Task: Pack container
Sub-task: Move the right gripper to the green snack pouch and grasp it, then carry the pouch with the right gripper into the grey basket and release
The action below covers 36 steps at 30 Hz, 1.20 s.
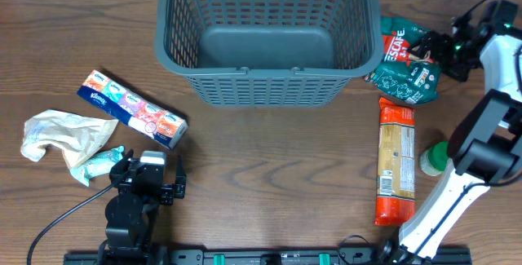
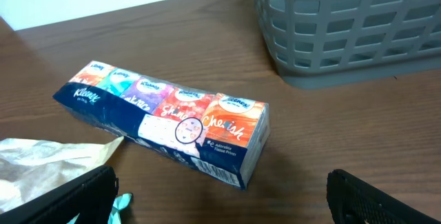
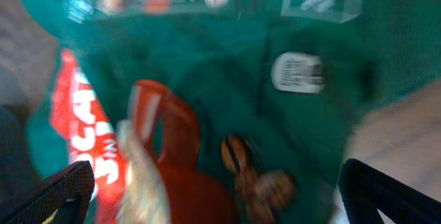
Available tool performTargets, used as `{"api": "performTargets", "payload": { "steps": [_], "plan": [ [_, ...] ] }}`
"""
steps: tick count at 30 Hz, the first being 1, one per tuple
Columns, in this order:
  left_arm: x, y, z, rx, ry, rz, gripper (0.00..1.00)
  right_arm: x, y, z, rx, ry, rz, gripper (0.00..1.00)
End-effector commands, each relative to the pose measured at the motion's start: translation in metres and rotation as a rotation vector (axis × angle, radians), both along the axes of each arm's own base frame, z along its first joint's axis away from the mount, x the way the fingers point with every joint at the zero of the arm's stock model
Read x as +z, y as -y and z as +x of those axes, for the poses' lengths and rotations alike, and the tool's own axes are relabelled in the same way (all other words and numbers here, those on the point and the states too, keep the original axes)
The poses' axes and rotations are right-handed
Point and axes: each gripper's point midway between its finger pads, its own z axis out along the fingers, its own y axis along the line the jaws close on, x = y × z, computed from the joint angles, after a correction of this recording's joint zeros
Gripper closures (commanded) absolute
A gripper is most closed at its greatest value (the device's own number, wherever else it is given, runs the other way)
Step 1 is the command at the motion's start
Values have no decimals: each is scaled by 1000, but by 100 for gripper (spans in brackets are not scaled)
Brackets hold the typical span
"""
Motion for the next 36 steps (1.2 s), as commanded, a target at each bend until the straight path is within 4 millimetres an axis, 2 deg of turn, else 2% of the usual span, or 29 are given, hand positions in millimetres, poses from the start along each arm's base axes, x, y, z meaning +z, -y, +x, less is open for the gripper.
{"api": "performTargets", "payload": {
  "steps": [1, 3, 5, 7, 8, 10, 11, 21, 23, 26, 29, 32, 36],
  "plan": [
    [-8, 0, 0, 4, -15, -5, 2, -15, -13, 2, 39, -21, 25, 1],
    [-8, 0, 0, 4, -15, -5, 2, -23, -17, 1, 44, -39, 34, 7],
    [-8, 0, 0, 4, -15, -5, 2, -27, -20, 0, 38, -55, 42, 22],
    [-8, 0, 0, 4, -15, -5, 1, -28, -21, -1, 33, -62, 47, 51],
    [-8, 0, 0, 4, -15, -5, 2, -28, -21, -1, 28, -63, 49, 70],
    [-8, 0, 0, 4, -15, -5, 2, -28, -21, -1, 15, -67, 53, 94],
    [-8, 0, 0, 4, -15, -5, 2, -28, -21, -2, 11, -70, 56, 99],
    [-8, 0, 0, 4, -15, -5, 1, -29, -26, -13, 9, -119, 81, 99],
    [-8, 0, 0, 4, -15, -5, 2, -25, -27, -16, 9, -124, 83, 99],
    [-8, 0, 0, 4, -15, -5, 2, -7, -28, -17, 10, -108, 75, 99],
    [-8, 0, 0, 4, -15, -5, 1, 28, -25, -13, 9, -34, 40, 99],
    [-8, 0, 0, 4, -15, -5, 2, 77, -22, -7, 9, 80, -9, 99],
    [-8, 0, 0, 4, -15, -5, 2, 154, -11, -7, -45, 241, -127, 99]
  ]
}}
